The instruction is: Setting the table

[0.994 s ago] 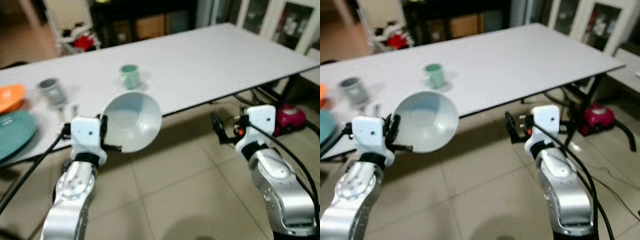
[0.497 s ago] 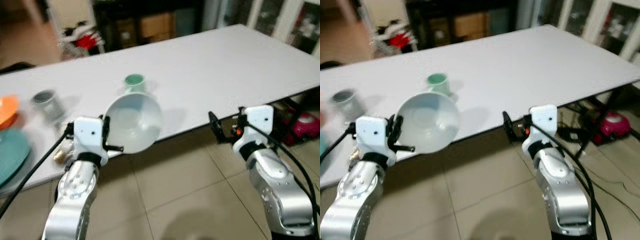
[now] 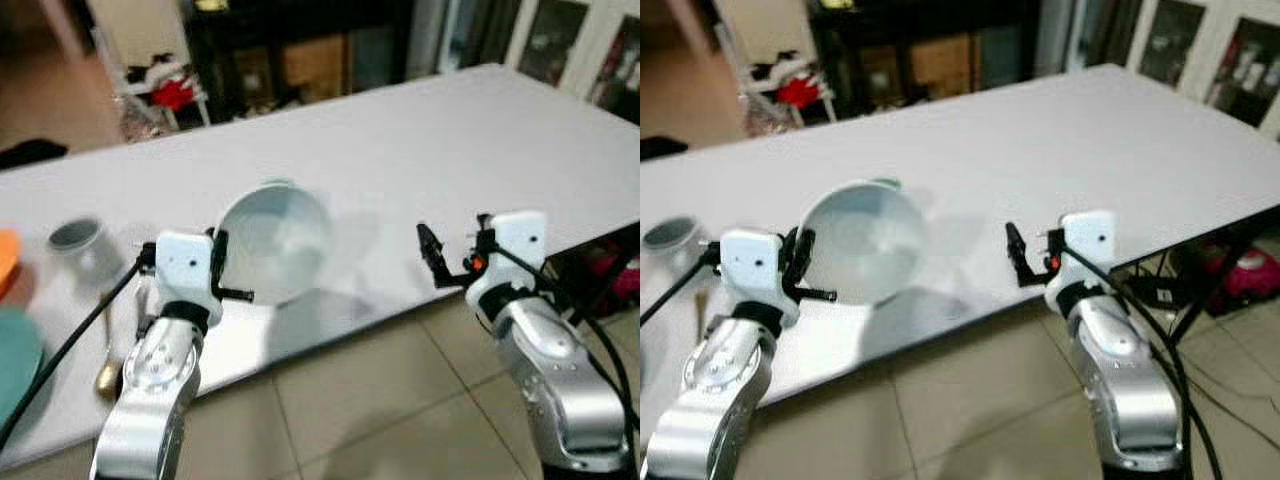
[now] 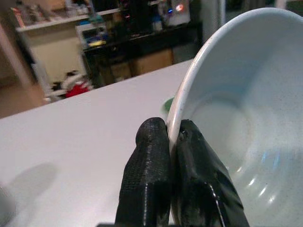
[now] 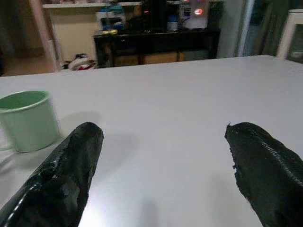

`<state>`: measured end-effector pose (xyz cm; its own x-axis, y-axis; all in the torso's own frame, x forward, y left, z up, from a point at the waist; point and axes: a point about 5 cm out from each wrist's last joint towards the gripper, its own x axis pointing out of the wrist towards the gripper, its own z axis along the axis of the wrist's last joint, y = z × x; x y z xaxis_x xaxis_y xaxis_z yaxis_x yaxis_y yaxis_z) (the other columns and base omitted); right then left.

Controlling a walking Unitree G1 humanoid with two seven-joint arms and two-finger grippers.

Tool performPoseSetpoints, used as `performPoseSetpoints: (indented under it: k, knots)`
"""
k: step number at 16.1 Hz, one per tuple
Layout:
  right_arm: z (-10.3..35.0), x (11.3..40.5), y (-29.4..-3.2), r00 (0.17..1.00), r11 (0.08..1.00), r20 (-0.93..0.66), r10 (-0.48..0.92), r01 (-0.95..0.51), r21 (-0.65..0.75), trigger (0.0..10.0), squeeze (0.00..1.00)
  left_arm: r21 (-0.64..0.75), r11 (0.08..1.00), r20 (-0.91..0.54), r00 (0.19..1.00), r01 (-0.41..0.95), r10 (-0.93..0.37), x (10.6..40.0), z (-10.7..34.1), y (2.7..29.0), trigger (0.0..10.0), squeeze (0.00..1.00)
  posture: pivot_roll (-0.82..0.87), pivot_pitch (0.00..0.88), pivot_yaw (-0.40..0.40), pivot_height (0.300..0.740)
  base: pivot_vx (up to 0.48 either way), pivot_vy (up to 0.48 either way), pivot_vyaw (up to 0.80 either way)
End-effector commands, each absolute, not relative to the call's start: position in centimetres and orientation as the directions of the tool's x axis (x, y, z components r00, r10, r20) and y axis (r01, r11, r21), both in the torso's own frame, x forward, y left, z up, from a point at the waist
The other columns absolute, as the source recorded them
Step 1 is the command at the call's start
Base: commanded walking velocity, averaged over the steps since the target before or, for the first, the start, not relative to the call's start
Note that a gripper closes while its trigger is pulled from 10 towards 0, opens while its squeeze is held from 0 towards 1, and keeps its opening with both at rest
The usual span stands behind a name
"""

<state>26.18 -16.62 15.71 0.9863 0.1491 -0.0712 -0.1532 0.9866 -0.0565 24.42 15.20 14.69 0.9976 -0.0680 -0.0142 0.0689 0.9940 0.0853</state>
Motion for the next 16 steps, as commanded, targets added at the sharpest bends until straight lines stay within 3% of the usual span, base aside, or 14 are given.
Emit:
performPoseSetpoints:
  k: [1,6,9,12,16]
  knots:
    - [16.0,26.2,-17.1,0.986,0.986,-0.068,0.154,-0.157,-0.051,10.0,0.0,0.006,0.991,0.036,0.991,0.131,-0.132,24.5,15.8,14.1,10.0,0.0,-0.13,0.0,0.094,0.74,0.0,0.0,0.0]
    - [16.8,25.4,-16.4,0.915,0.917,-0.066,0.399,-0.396,0.058,10.0,0.0,-0.185,0.937,-0.013,0.952,0.297,-0.305,25.4,16.2,13.5,10.0,0.0,-0.13,0.0,0.093,0.74,0.0,0.0,0.0]
    - [16.8,24.8,-16.8,0.856,0.863,-0.122,0.502,-0.505,0.008,10.0,0.0,-0.209,0.902,-0.127,0.904,0.378,-0.408,27.6,16.0,13.1,10.0,0.0,-0.13,0.0,0.095,0.74,0.0,0.0,0.0]
    - [17.0,24.6,-17.3,0.839,0.847,-0.14,0.525,-0.532,-0.011,10.0,0.0,-0.302,0.87,-0.202,0.866,0.389,-0.458,29.8,16.1,12.3,10.0,0.0,-0.13,0.0,0.106,0.74,0.0,0.0,0.0]
    - [16.9,24.2,-17.7,0.839,0.847,-0.155,0.522,-0.532,-0.025,10.0,0.0,-0.263,0.88,-0.335,0.817,0.396,-0.469,30.9,14.3,11.3,10.0,0.0,-0.14,0.0,0.121,0.74,0.0,0.0,0.0]
